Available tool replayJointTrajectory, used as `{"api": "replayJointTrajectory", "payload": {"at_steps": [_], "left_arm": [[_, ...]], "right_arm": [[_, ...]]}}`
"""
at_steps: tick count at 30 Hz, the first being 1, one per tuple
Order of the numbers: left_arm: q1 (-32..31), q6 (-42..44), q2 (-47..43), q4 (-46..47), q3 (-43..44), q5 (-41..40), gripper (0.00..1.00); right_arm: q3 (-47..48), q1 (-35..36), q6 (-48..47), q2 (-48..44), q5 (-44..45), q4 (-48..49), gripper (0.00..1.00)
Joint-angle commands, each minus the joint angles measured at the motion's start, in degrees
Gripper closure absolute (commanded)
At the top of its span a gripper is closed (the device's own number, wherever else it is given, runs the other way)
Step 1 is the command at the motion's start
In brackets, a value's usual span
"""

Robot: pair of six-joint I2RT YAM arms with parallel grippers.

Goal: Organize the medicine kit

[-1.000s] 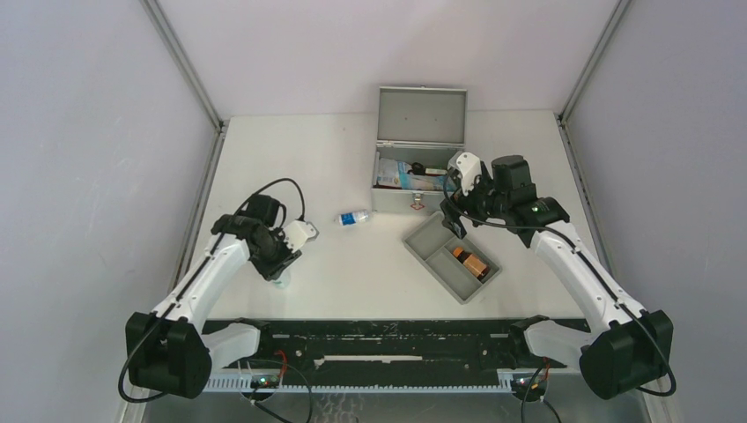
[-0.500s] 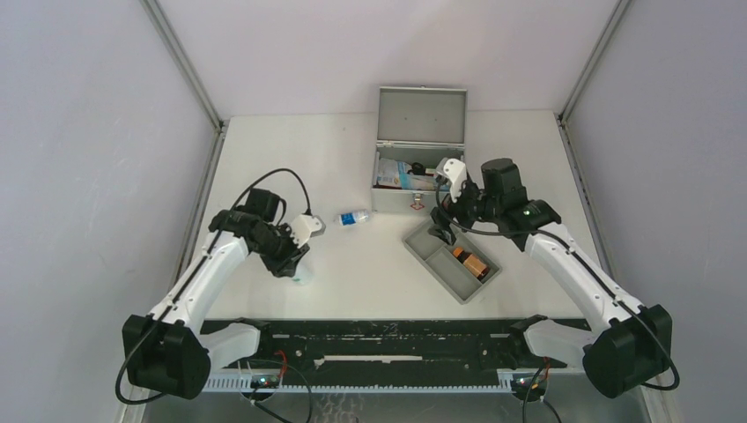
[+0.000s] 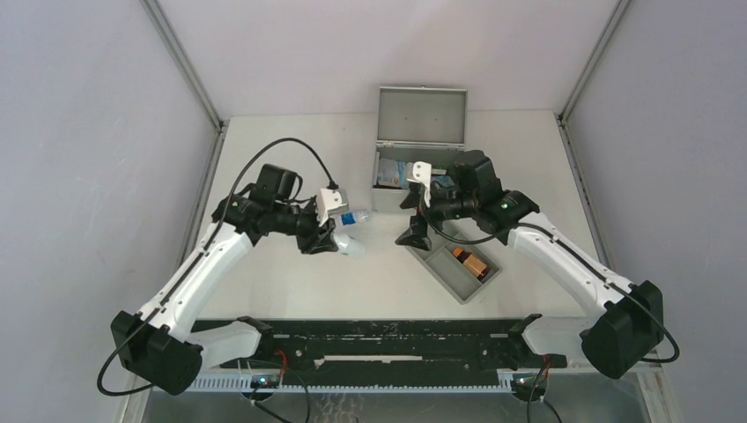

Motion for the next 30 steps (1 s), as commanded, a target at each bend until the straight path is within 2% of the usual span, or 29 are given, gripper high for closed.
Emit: {"api": "replayJointTrajectory", "payload": {"at_steps": [1, 6, 14, 20, 30], "left_arm": [[-0.9, -3.5, 1.0, 6.8, 5.4, 14.3, 0.98], [-1.5, -7.6, 2.0, 12.5, 6.0, 19.5, 0.99], [-3.0, -12.7, 1.0, 20.9, 3.1, 21.9, 1.00], [-3.7, -15.3, 0.0, 24.5, 1.5, 22.0, 1.00], [-3.7, -15.5, -0.1, 24.9, 0.9, 21.8, 1.00]], "right_arm": [[2.8, 2.1, 1.4, 1.6, -7.6, 5.6, 0.09], [2.8, 3.9, 6.1, 3.5, -11.3, 9.5, 0.10], [2.8, 5.5, 11.0, 6.2, -12.9, 12.9, 0.13], [2.9, 6.3, 12.2, 7.0, -14.0, 14.1, 0.25], [3.5, 6.3, 12.5, 7.7, -13.2, 13.8, 0.48]]}}
